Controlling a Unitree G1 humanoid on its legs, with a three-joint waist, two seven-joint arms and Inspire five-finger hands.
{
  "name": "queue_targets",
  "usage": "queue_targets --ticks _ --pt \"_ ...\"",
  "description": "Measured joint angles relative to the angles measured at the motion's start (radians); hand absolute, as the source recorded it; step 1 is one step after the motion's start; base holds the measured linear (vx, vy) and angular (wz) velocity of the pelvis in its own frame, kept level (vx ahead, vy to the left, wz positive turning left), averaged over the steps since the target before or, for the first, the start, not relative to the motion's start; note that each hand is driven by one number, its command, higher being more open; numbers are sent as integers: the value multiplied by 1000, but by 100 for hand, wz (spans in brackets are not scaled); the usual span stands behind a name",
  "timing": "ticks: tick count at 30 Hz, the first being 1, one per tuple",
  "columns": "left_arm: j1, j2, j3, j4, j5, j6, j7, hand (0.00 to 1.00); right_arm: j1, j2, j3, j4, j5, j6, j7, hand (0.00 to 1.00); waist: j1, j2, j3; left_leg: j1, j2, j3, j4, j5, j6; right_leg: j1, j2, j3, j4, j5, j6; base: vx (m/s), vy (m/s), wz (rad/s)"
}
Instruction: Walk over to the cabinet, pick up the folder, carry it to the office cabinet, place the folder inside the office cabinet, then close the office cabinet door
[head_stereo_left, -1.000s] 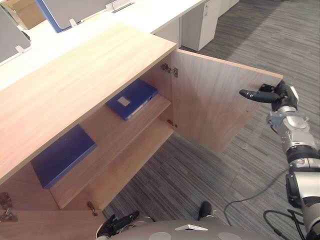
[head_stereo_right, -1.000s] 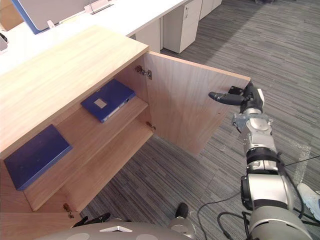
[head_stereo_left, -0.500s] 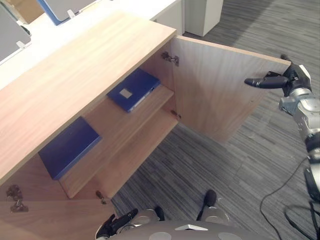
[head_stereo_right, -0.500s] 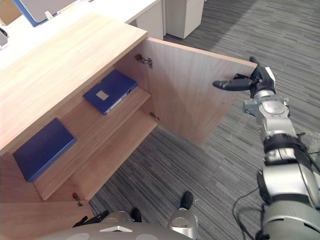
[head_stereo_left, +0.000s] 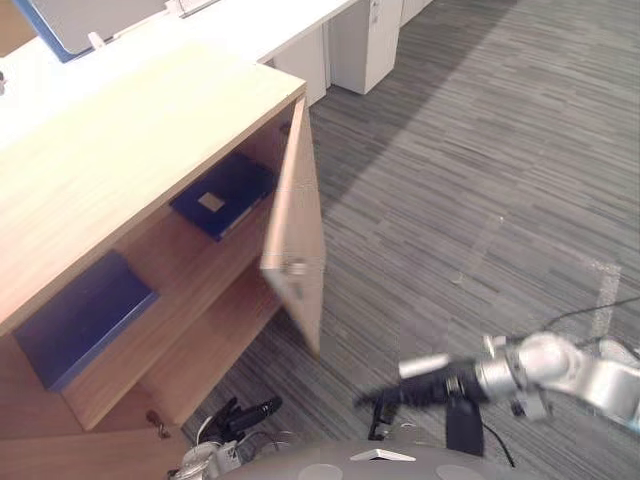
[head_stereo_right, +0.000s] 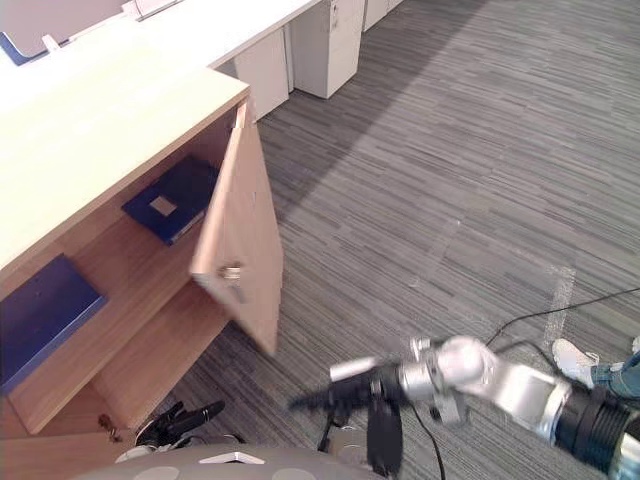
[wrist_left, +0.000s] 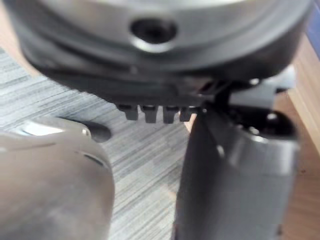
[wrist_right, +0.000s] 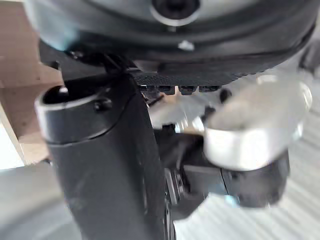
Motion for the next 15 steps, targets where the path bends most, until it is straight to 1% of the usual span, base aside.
queue_targets --ticks 2,3,4,5,8,9,11,12,13,15 --pt "1 12 0 10 1 2 -1 100 33 -8 -33 -6 4 17 8 100 0 -11 -7 1 0 2 2 -2 -3 3 -1 1 0 1 2 -6 137 -2" --pt "-1 28 0 10 1 1 -3 100 65 -20 -79 -22 4 26 10 100 2 -27 -17 1 -1 5 2 -4 -6 3 -1 0 0 3 2 -13 130 2" --pt "-3 33 0 9 1 1 -4 100 72 -29 -94 -34 7 29 10 100 4 -33 -20 0 0 5 2 -6 -9 3 0 -1 0 4 2 -23 117 4" --pt "-4 39 0 9 2 -2 -5 100 86 -41 -125 -56 27 36 11 100 9 -44 -26 0 1 5 2 -9 -12 2 1 -2 0 5 3 -24 84 3" --pt "-4 43 0 10 8 -3 -6 100 99 -46 -149 -84 98 37 9 100 31 -62 -38 -1 0 5 2 -16 -9 3 0 -3 0 10 4 -37 109 2" --pt "-3 43 0 10 12 -3 -6 100 101 -43 -149 -88 107 37 8 100 33 -64 -39 -2 0 5 2 -17 -8 3 -1 -3 0 11 4 -41 121 6" --pt "0 43 0 18 33 -3 -8 100 112 -28 -148 -96 123 35 3 100 57 -66 -40 -4 -2 -2 5 -19 -5 9 -4 -9 0 12 6 -33 103 10" --pt "0 43 0 21 35 -3 -8 100 112 -21 -146 -93 123 35 0 100 60 -66 -40 -7 -2 -7 7 -19 -5 10 -5 -16 0 12 6 -26 84 27" --pt "0 43 0 25 35 -3 -8 100 112 6 -145 -71 123 33 -5 100 63 -66 -40 -24 -6 -27 18 -17 6 11 -11 -35 0 11 6 -27 72 51" --pt "0 39 -1 24 35 -11 -7 100 120 80 -155 20 102 6 -32 100 71 -69 -38 -75 -18 -53 69 -3 43 14 -30 -81 5 8 3 -23 65 78"
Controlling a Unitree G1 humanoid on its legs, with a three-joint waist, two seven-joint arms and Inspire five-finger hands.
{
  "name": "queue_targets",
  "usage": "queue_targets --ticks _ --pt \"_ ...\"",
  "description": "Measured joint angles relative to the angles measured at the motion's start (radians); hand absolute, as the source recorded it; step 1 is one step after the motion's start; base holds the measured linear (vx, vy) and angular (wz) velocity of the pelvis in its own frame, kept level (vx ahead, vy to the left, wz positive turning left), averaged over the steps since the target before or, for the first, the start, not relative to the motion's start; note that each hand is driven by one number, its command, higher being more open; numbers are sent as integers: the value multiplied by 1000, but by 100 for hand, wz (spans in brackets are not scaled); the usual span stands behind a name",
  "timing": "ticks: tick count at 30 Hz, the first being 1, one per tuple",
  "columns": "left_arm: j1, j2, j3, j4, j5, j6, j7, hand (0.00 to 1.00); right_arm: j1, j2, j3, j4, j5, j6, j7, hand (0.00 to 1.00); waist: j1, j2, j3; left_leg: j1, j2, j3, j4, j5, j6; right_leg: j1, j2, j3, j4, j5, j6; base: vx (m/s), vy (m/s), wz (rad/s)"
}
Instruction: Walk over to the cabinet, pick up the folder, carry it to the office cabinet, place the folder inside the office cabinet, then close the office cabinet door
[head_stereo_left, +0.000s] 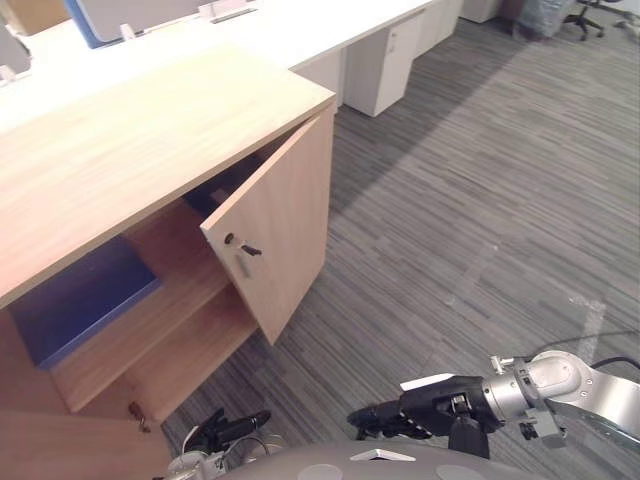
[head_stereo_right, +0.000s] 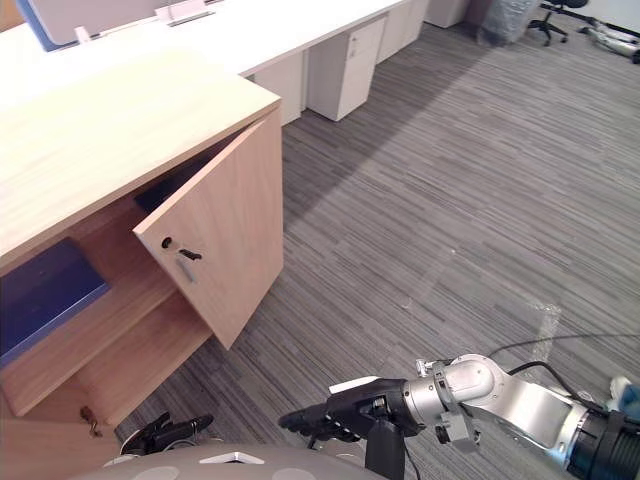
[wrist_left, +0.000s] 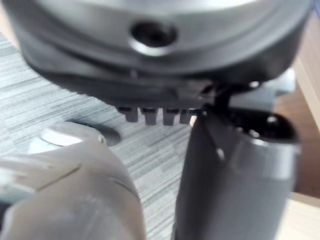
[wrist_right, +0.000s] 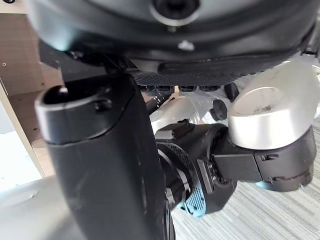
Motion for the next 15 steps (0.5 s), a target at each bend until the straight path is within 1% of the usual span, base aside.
queue_targets --ticks 1,2,3,4,5,6,7,8,9,10,11,12,13,14,15 --pt "0 -10 -5 -6 0 -4 2 100 23 74 -43 99 -22 -11 -16 100 8 -1 5 -39 -6 11 55 13 36 13 -20 -42 0 -4 -3 -17 64 106" --pt "-1 -20 -30 -14 0 -4 6 100 50 139 -94 183 -71 -35 -55 100 11 9 17 -60 -5 46 96 17 48 36 -34 -83 0 -12 -5 -29 92 143" --pt "2 -27 -73 -52 -1 -5 10 100 81 241 -171 304 -149 -54 -123 100 12 22 25 -66 9 139 118 9 76 63 -44 -140 -2 -23 1 -33 87 127" --pt "7 -25 -110 -72 2 -4 13 100 89 299 -214 368 -185 -57 -160 100 11 28 24 -66 24 212 125 -6 97 71 -47 -172 -5 -27 5 -42 89 129" --pt "7 -16 -172 -99 6 2 14 100 93 381 -277 453 -246 -60 -220 100 6 46 20 -67 48 309 141 -36 127 76 -52 -213 -5 -29 8 -79 94 112" --pt "10 -6 -250 -173 21 28 6 100 89 495 -370 540 -386 -68 -304 100 7 55 18 -78 90 422 187 -59 153 78 -70 -255 -5 -27 16 -63 128 135" --pt "27 -10 -298 -280 46 47 -4 100 90 575 -452 605 -469 -80 -353 100 -3 70 9 -102 105 501 228 -69 159 76 -87 -310 -4 -19 29 -46 168 120" --pt "46 -14 -315 -343 47 48 -15 100 90 612 -492 639 -507 -81 -373 100 -13 79 4 -105 101 519 221 -68 159 76 -92 -336 -4 -16 35 6 211 138" --pt "61 -21 -338 -447 46 38 -34 100 81 725 -586 747 -621 -75 -448 100 -9 88 -6 -101 73 504 141 -25 90 79 -106 -377 1 -7 50 10 202 100" --pt "59 -23 -340 -471 42 35 -35 100 71 771 -616 796 -649 -72 -475 100 -1 88 -8 -96 48 488 111 -12 88 82 -118 -384 1 -3 56 11 234 105" --pt "52 -26 -343 -491 39 31 -28 100 44 849 -661 902 -678 -70 -533 100 3 69 -10 -94 6 459 66 17 80 88 -135 -403 1 3 64 25 221 70" --pt "45 -26 -345 -492 39 31 -21 100 30 887 -687 958 -686 -69 -560 100 4 65 -11 -94 -13 437 48 32 77 95 -144 -421 1 5 66 30 265 119" --pt "28 -25 -352 -488 39 35 0 100 -2 970 -756 1096 -699 -56 -628 100 9 54 -8 -89 -54 384 16 54 85 120 -163 -461 1 10 71 35 211 106" --pt "27 -26 -353 -488 39 35 5 100 -12 993 -782 1148 -699 -50 -648 100 13 51 -6 -87 -65 366 10 57 87 130 -173 -479 10 11 75 59 262 132" --pt "29 -33 -354 -487 39 35 21 100 -29 1021 -811 1243 -702 -39 -690 100 19 55 -5 -85 -90 320 2 57 93 141 -227 -516 108 -24 100 99 248 117"
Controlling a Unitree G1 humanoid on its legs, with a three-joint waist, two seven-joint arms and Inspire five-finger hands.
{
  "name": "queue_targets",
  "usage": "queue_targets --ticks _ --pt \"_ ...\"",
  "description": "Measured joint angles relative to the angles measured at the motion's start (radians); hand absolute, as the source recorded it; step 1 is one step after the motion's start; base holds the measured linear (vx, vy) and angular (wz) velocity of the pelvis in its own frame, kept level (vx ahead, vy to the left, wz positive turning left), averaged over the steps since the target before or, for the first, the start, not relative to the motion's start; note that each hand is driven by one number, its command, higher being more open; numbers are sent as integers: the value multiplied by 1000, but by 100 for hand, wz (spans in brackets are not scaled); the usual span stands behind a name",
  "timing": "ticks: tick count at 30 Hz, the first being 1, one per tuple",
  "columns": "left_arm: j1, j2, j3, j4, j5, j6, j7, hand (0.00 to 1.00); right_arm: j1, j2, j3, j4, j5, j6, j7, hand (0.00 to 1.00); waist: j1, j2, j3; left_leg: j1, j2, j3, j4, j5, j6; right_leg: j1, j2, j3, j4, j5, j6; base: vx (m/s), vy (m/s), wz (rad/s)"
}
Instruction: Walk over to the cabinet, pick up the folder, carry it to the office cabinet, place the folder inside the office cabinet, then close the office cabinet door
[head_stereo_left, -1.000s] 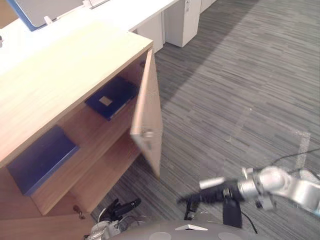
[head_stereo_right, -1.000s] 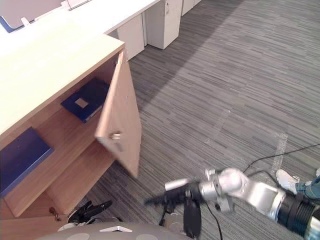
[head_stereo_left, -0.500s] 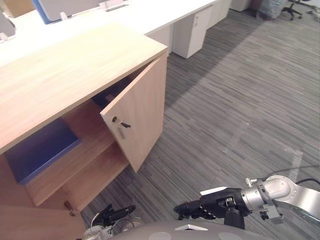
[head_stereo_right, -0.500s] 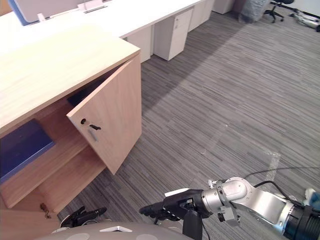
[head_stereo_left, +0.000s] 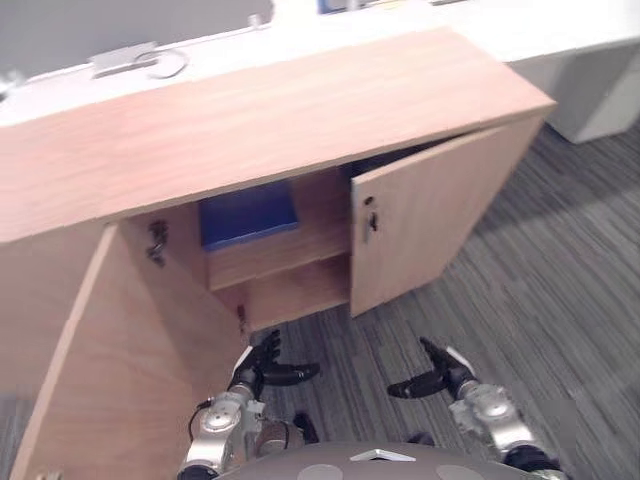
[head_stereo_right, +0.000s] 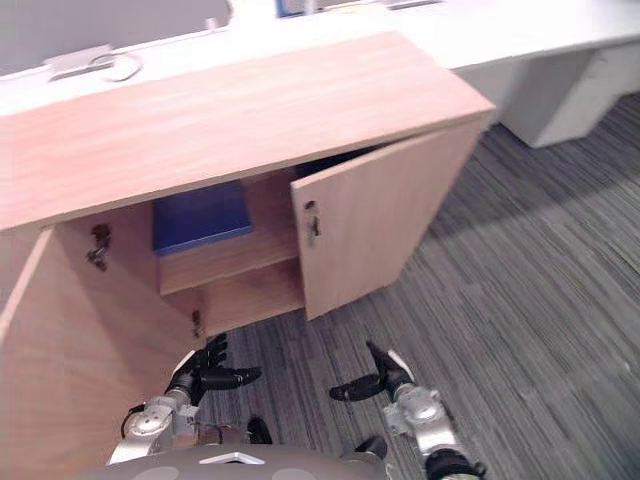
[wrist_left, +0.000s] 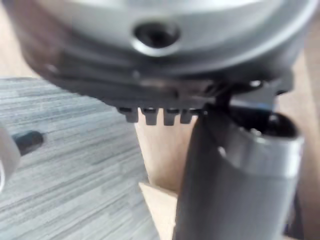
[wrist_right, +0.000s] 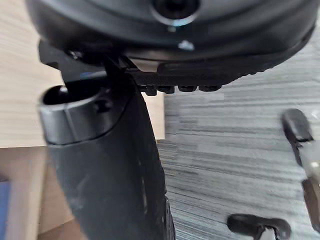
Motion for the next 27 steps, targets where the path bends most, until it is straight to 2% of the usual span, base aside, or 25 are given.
queue_targets --ticks 1,3,4,5,6,7,8,9,10,11,12,13,14,15,16,17,18,20,22,25,27 --pt "4 2 -9 11 0 0 4 100 5 14 -34 42 0 8 -22 100 -1 -4 3 2 -23 -42 0 -4 9 4 -65 -12 124 -46 0 121 255 125" --pt "4 4 -16 26 0 0 7 100 14 24 -80 80 6 11 -40 100 -3 -3 3 7 -51 -96 0 -6 19 4 -147 3 276 -73 -17 110 190 105" --pt "10 8 -19 25 2 0 8 100 25 31 -111 94 15 14 -52 100 -8 -8 7 17 -71 -136 0 -9 29 -4 -205 52 400 -76 -45 113 170 127" --pt "14 19 -20 20 5 0 11 100 33 33 -140 92 21 4 -70 100 -10 -17 17 38 -96 -193 0 -16 42 -43 -265 174 543 -65 -106 149 121 152" --pt "13 31 -32 18 5 0 24 100 34 36 -167 104 46 4 -77 100 -11 -18 23 38 -99 -256 5 -25 49 -95 -229 355 601 -181 -82 112 23 142" --pt "9 42 -34 17 5 0 32 100 35 39 -180 109 56 4 -77 100 -13 -24 24 37 -100 -291 2 -22 48 -116 -188 438 594 -228 -72 121 -23 162" --pt "5 61 -38 9 5 -2 39 100 39 44 -195 119 65 7 -79 100 -17 -35 30 35 -104 -362 -2 -14 44 -150 -97 595 557 -291 -61 97 -56 190" --pt "2 71 -42 7 5 -5 42 100 56 52 -215 124 73 8 -85 100 -31 -47 35 29 -118 -445 -1 -9 44 -176 -11 757 494 -323 -50 103 -77 196" --pt "0 73 -45 7 5 -6 42 100 68 58 -230 124 73 8 -87 100 -38 -53 33 22 -129 -486 -1 -6 43 -192 22 835 471 -331 -45 111 -134 216" --pt "-12 72 -63 9 5 -9 42 100 89 79 -281 123 107 5 -88 100 -51 -58 34 11 -150 -559 3 2 33 -213 76 983 433 -340 -34 126 -192 205" --pt "-12 68 -79 11 5 -13 41 100 89 102 -316 113 139 5 -87 100 -60 -63 33 11 -164 -628 12 6 18 -220 108 1075 392 -336 -29 125 -220 200" --pt "-12 66 -89 11 6 -14 40 100 94 104 -331 108 140 5 -86 100 -64 -61 34 11 -170 -658 23 4 13 -218 115 1105 375 -331 -21 127 -317 159" --pt "-9 61 -100 8 5 -19 34 100 105 110 -333 88 138 7 -87 100 -52 -67 36 7 -183 -691 48 -9 -7 -211 119 1136 335 -302 4 101 -369 132" --pt "-9 63 -104 -5 5 -20 29 100 120 130 -333 71 137 9 -87 100 -37 -95 36 -9 -201 -713 86 -38 -28 -208 106 1139 308 -255 41 78 -315 109" --pt "-8 60 -103 -10 5 -20 29 100 120 137 -334 64 137 8 -87 100 -29 -100 34 -17 -199 -718 104 -55 -39 -198 100 1128 307 -286 55 61 -276 78" --pt "-7 49 -105 -17 4 -20 27 100 118 137 -338 46 137 10 -87 100 -22 -94 33 -44 -151 -688 134 -74 -57 -185 111 1068 273 -309 53 18 -300 71" --pt "-7 25 -115 -29 3 -20 14 100 119 135 -343 32 138 11 -89 100 -32 -70 33 -63 -92 -641 141 -75 -74 -174 137 1017 266 -311 47 16 -351 71" --pt "1 1 -129 -53 1 -20 -7 100 118 130 -337 31 137 18 -92 100 -34 -62 33 -65 -52 -626 116 -57 -117 -160 158 983 267 -316 38 4 -214 50" --pt "20 -6 -142 -110 -1 -21 -23 100 117 135 -315 24 134 25 -89 100 -28 -66 34 -69 -25 -660 106 -50 -137 -145 188 949 261 -323 25 46 -188 40" --pt "25 3 -155 -193 -14 -21 -43 100 119 149 -326 21 130 28 -89 100 -26 -97 53 -96 -7 -729 107 -32 -170 -143 214 871 276 -342 -9 17 -152 65" --pt "44 3 -156 -233 -14 -18 -51 100 118 151 -337 24 130 30 -91 100 -29 -101 58 -124 7 -687 125 -15 -161 -142 214 829 290 -353 -26 8 -102 65"
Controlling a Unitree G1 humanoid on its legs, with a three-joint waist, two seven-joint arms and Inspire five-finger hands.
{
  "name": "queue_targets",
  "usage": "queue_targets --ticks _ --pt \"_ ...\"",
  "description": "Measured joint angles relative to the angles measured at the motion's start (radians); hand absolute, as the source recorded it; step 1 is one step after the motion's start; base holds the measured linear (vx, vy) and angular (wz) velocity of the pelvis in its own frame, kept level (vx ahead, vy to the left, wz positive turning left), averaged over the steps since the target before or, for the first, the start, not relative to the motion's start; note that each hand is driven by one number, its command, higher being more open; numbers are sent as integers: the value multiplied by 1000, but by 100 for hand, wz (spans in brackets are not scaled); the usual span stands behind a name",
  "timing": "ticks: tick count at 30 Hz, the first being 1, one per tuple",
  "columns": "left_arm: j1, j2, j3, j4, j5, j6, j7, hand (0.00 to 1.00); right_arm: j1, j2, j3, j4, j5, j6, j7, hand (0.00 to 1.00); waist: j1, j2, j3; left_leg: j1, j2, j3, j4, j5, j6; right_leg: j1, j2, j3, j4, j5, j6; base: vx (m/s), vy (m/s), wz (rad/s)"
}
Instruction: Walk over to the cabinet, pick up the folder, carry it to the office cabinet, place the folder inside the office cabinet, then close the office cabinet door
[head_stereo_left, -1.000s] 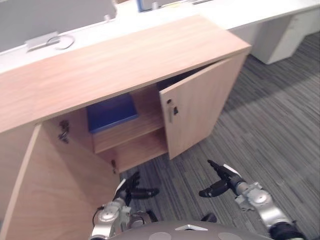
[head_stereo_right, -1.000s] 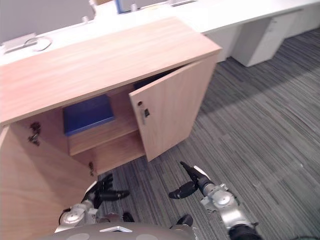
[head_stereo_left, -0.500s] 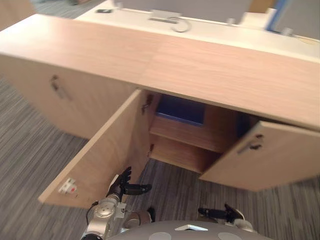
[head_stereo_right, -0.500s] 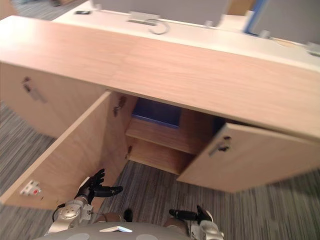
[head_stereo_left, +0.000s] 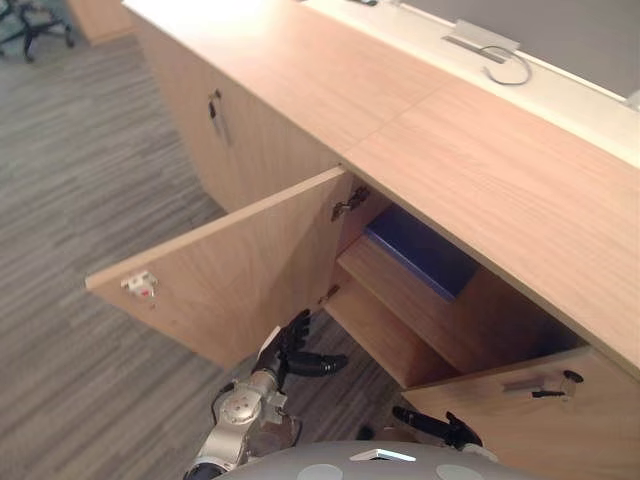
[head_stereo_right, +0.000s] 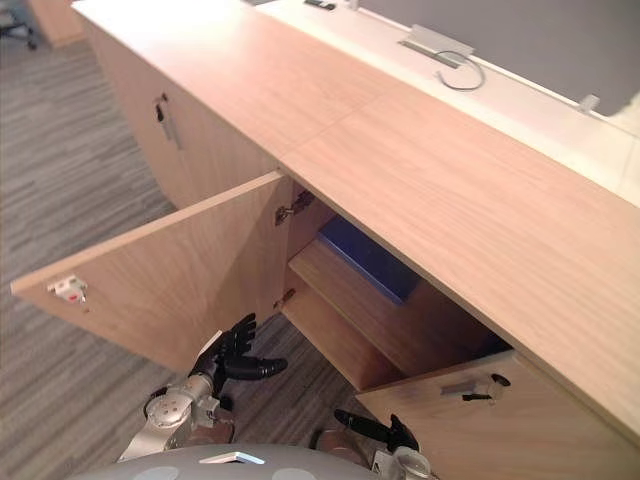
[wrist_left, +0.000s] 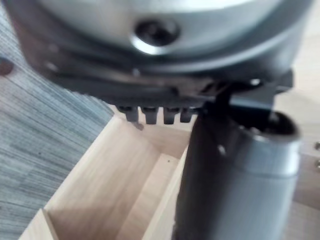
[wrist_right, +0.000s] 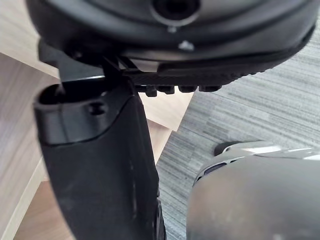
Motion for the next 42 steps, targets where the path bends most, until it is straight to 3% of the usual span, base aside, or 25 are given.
queue_targets --ticks 1,2,4,5,7,8,9,12,14,19,21,22,23,24,25,26,27,28,29,31,33,35,37,42 --pt "10 3 1 -23 0 3 -8 100 -3 -1 -10 1 0 2 0 100 -1 0 7 -20 28 135 19 17 46 1 -8 -24 12 -4 -7 -8 -69 49" --pt "16 11 4 -36 -1 3 -18 100 -4 -1 -14 0 0 3 0 100 1 -2 10 -25 63 280 34 6 113 -1 -25 -47 15 -5 -15 -21 -51 39" --pt "30 18 7 -47 -25 6 -33 100 -2 -6 -15 -7 -1 7 1 100 2 8 15 -31 143 449 130 -41 168 6 -36 -71 16 -6 -18 -72 19 31" --pt "39 17 6 -48 -26 7 -46 100 0 -21 -29 -9 -1 12 3 100 -7 33 4 -27 174 509 197 -73 173 7 -48 -93 17 -10 -15 -81 59 39" --pt "42 19 8 -47 -27 8 -73 100 9 -32 -68 -18 -2 20 4 100 -19 59 -11 -27 172 575 201 -101 154 10 -81 -129 34 -17 2 38 187 66" --pt "40 25 19 -43 -28 8 -83 100 10 -28 -98 -12 -2 24 9 100 -20 65 -16 -23 133 578 166 -87 132 11 -102 -140 48 -27 17 80 221 82" --pt "41 29 29 -40 -29 8 -83 100 8 -25 -116 -4 -2 26 18 100 -21 57 -18 -17 103 569 136 -75 131 10 -117 -142 42 -29 14 23 146 94" --pt "44 90 48 10 -39 16 -93 100 -1 -21 -225 57 -1 28 28 100 -45 39 -35 20 -31 502 -75 40 152 50 -150 -156 -61 1 9 4 83 100" --pt "79 129 91 29 -69 22 -105 100 -15 -25 -275 81 -1 27 35 100 -33 46 -35 37 -58 494 -144 80 155 70 -167 -186 -113 44 40 29 96 45" --pt "143 226 119 116 -81 31 -155 100 -26 -85 -428 114 0 57 69 100 -44 54 -46 40 -108 435 -241 159 163 69 -205 -257 -102 61 53 8 35 37" --pt "157 259 120 137 -116 39 -204 100 -48 -167 -514 142 1 59 88 100 -56 56 -43 -1 -100 443 -99 80 180 58 -246 -276 -68 66 54 -11 117 14" --pt "176 281 119 146 -127 49 -234 100 -61 -227 -553 150 3 53 92 100 -64 64 -43 -39 -50 446 74 8 168 54 -265 -286 -33 67 55 -11 212 -8" --pt "183 304 120 143 -160 50 -260 100 -62 -292 -563 155 3 48 104 100 -67 85 -42 -52 8 424 143 -30 117 49 -268 -286 1 71 62 -24 243 -9" --pt "181 320 120 140 -166 51 -273 100 -63 -325 -568 158 3 47 113 100 -66 99 -42 -56 13 399 138 -49 86 41 -264 -283 20 72 64 -56 219 -1" --pt "173 354 120 142 -174 52 -288 100 -76 -354 -588 164 3 44 129 100 -65 109 -50 -56 -10 388 112 -72 99 15 -282 -269 51 75 58 -83 231 30" --pt "144 410 126 145 -173 59 -294 100 -94 -374 -600 183 3 45 146 100 -84 78 -52 -53 -61 392 24 -46 125 -22 -324 -255 68 103 23 -94 251 52" --pt "126 448 151 147 -172 61 -295 100 -116 -381 -600 214 4 44 155 100 -106 52 -48 -21 -65 441 -69 -41 141 -38 -345 -263 44 194 2 -62 282 57" --pt "117 467 160 142 -173 63 -298 100 -126 -383 -598 226 4 45 163 100 -119 51 -41 -16 -58 465 -53 -48 136 -39 -353 -266 37 232 6 5 259 36" --pt "115 512 163 109 -172 65 -307 100 -120 -394 -583 228 3 49 191 100 -108 97 -25 14 -27 446 -37 -28 136 -35 -318 -256 35 275 17 12 239 15" --pt "110 545 181 78 -174 68 -310 100 -122 -391 -559 250 3 58 220 100 -110 91 -28 37 -44 450 -84 -4 161 -34 -304 -225 -12 231 16 -17 186 4" --pt "94 581 206 6 -177 68 -318 100 -134 -379 -556 285 3 69 249 100 -110 95 -26 44 -63 443 -118 10 159 -40 -248 -212 -89 230 5 -49 99 16" --pt "69 576 213 -18 -177 69 -317 100 -134 -381 -579 297 2 78 250 100 -109 86 -32 62 -84 444 -143 18 161 -34 -235 -234 -116 231 5 -21 21 9" --pt "16 543 235 -66 -144 67 -295 100 -135 -382 -656 300 5 88 260 100 -113 113 -45 94 -92 452 -198 45 161 -18 -236 -233 -130 241 17 55 -4 -6" --pt "-193 425 293 -64 -19 66 -159 100 -130 -384 -765 298 26 97 261 100 -116 114 -49 205 -74 467 -364 140 145 -9 -209 -219 -104 243 17 59 -87 -11"
